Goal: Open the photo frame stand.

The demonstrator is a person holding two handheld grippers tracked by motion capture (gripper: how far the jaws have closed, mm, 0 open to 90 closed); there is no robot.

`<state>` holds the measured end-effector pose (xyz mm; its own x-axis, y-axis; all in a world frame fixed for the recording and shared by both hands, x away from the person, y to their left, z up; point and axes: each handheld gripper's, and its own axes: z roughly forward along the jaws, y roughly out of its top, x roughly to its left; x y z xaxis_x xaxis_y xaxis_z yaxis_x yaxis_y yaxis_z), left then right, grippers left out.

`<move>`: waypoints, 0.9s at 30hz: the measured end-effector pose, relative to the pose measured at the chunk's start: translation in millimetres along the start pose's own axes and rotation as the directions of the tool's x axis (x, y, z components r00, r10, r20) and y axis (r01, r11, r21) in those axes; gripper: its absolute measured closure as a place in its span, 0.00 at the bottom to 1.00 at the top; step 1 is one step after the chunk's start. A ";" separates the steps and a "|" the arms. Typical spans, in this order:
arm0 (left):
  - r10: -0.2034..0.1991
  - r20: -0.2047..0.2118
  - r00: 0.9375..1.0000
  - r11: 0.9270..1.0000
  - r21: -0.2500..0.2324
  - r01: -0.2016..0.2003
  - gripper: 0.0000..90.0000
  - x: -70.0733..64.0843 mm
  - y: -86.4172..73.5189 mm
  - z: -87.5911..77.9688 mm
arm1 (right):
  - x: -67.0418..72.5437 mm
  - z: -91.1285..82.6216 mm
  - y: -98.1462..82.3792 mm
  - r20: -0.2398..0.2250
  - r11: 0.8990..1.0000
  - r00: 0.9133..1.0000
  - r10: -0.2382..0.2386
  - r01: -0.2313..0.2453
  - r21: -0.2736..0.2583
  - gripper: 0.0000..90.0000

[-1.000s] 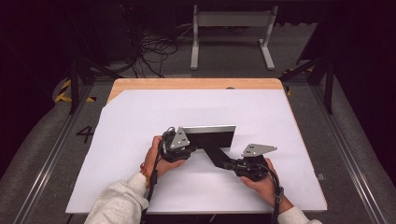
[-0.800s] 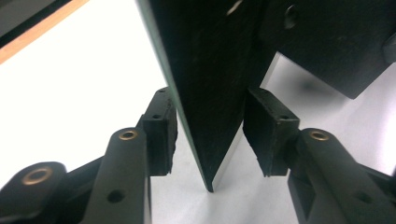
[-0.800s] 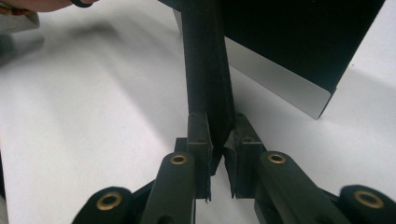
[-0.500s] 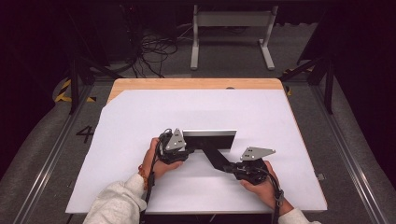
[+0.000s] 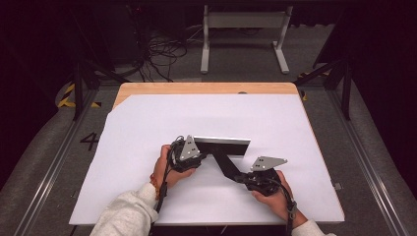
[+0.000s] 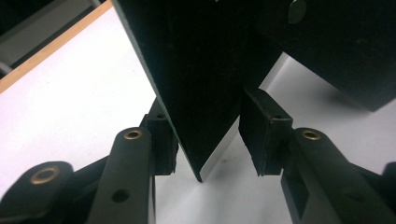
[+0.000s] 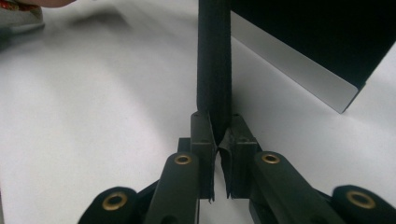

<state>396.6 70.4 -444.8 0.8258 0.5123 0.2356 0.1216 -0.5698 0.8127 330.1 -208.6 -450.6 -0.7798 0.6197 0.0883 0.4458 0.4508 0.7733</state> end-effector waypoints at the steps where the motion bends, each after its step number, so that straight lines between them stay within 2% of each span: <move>1: 0.000 -0.002 1.000 1.000 0.001 0.000 0.65 0.1 -0.1 0.2 | 0.3 0.9 0.0 0.002 1.000 1.000 -0.004 0.004 0.002 0.94; 7: -0.004 0.004 1.000 1.000 0.005 0.004 0.65 0.1 -0.6 0.2 | 1.0 4.0 -1.8 0.003 1.000 1.000 -0.011 0.011 0.016 0.96; 19: -0.019 0.012 1.000 1.000 -0.002 0.019 0.66 1.7 -2.2 -1.1 | 1.1 3.4 -4.1 0.007 1.000 1.000 -0.020 0.020 0.010 0.96; 23: -0.023 0.011 1.000 1.000 -0.011 0.023 0.66 3.3 -2.7 -4.7 | 1.2 3.3 -3.9 0.007 1.000 1.000 -0.023 0.023 0.013 0.95; 24: -0.038 0.016 0.999 0.999 -0.022 0.038 0.66 4.3 -3.3 -7.1 | 1.1 3.0 -4.0 0.007 1.000 1.000 -0.022 0.022 0.015 0.95; 27: -0.043 0.019 0.999 0.999 -0.027 0.044 0.67 6.6 -4.2 -11.2 | 1.8 2.3 -4.1 0.010 0.999 1.000 -0.027 0.027 0.019 0.94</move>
<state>395.5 83.4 -440.8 0.8303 0.5240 0.1900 0.1428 -0.5295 0.8362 327.9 -207.8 -455.1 -0.7870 0.6139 0.0607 0.4327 0.4793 0.7636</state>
